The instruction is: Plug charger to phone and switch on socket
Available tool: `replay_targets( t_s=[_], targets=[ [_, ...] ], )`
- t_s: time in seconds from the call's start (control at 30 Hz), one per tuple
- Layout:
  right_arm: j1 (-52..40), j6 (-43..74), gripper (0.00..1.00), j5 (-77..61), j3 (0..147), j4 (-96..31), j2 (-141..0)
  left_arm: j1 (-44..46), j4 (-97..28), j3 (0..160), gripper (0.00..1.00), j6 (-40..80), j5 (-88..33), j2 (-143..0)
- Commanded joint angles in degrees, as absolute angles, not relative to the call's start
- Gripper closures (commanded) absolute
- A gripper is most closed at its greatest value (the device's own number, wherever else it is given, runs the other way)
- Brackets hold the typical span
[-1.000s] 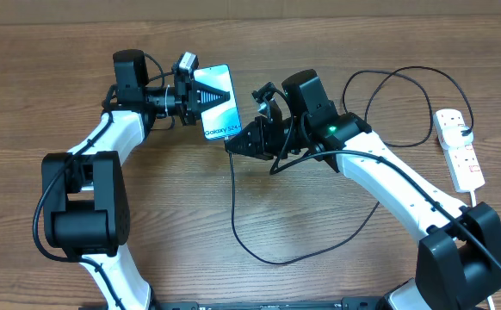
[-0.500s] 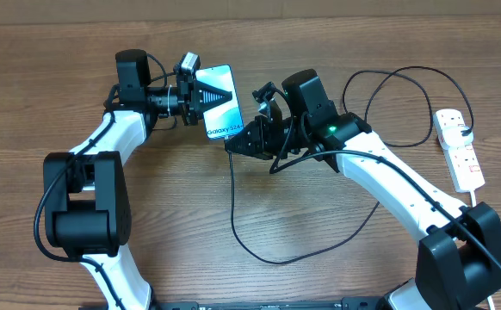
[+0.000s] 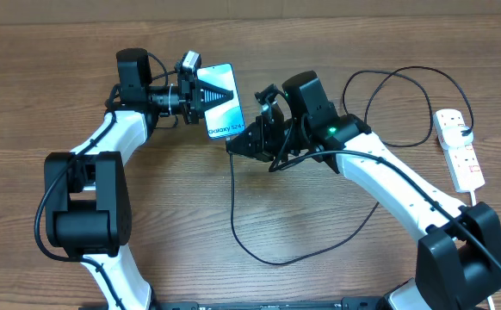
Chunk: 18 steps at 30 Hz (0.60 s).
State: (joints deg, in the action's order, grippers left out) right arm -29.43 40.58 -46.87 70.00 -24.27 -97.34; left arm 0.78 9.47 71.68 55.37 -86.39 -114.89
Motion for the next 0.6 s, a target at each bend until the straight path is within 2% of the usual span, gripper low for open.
replay_targets(
  t_s=[0.0, 0.2, 0.57],
  targets=[
    [-30.2, 45.3, 0.96, -46.1, 67.4, -23.1, -97.8, 1.2, 10.0, 72.1, 0.96, 55.7, -88.6, -114.6],
    [-30.2, 45.9, 0.96, -54.4, 64.2, -8.3, -97.7, 1.0, 11.6, 72.1, 0.96, 55.7, -89.6, -114.6],
    [-29.8, 37.5, 0.96, -55.2, 64.1, -7.7, -97.7, 0.7, 12.5, 72.1, 0.96, 55.5, -89.9, -114.6]
  ],
)
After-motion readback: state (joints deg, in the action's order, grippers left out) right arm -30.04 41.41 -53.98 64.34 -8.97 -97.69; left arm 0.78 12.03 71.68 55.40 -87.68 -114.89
